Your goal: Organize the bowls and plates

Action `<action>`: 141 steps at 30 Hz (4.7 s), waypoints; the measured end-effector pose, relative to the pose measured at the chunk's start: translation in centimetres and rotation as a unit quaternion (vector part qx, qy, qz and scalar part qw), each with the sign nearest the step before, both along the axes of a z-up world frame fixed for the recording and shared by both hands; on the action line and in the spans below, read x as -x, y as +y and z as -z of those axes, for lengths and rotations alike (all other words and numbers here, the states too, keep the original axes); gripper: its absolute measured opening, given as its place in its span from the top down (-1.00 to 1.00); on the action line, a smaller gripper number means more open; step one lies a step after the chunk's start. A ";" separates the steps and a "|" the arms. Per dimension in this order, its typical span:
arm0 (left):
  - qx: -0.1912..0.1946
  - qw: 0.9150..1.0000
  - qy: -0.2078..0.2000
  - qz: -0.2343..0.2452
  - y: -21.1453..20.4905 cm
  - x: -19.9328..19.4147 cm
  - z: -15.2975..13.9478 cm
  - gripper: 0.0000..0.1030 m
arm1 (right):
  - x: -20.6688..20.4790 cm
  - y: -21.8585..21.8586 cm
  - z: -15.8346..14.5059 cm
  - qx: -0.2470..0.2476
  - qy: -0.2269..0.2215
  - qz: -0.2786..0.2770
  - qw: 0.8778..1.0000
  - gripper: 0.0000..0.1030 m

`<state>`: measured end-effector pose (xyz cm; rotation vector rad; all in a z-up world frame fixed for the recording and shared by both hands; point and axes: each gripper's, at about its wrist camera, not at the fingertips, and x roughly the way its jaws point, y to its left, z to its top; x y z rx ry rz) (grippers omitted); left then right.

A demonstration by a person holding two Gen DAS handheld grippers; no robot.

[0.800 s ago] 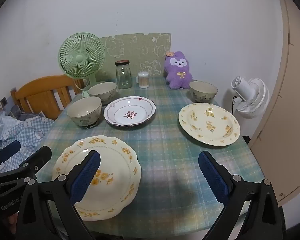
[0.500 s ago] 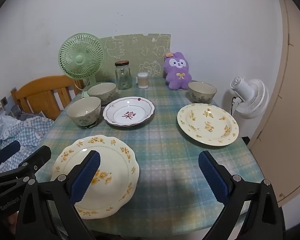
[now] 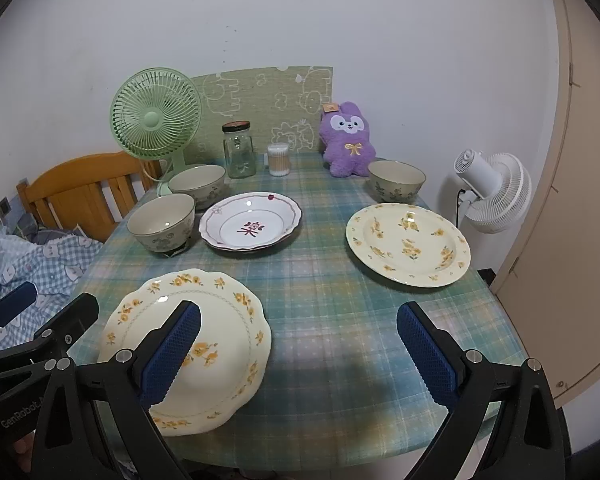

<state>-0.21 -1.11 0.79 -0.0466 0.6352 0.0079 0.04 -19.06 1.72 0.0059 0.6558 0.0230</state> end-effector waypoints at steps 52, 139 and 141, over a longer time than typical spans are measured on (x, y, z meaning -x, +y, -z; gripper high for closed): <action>-0.013 1.000 -0.005 -0.004 -0.3 0.3 0.3 -0.83 | 0.3 -0.4 0.2 -0.005 -0.001 -0.002 1.000 -0.93; 0.017 0.973 0.229 0.035 2.6 -13.1 11.0 -0.23 | -13.7 5.7 11.8 0.002 0.249 0.014 0.968 -0.36; 0.016 0.974 0.225 0.033 1.7 -13.1 10.6 -0.23 | -13.8 4.9 11.5 0.002 0.247 0.012 0.969 -0.36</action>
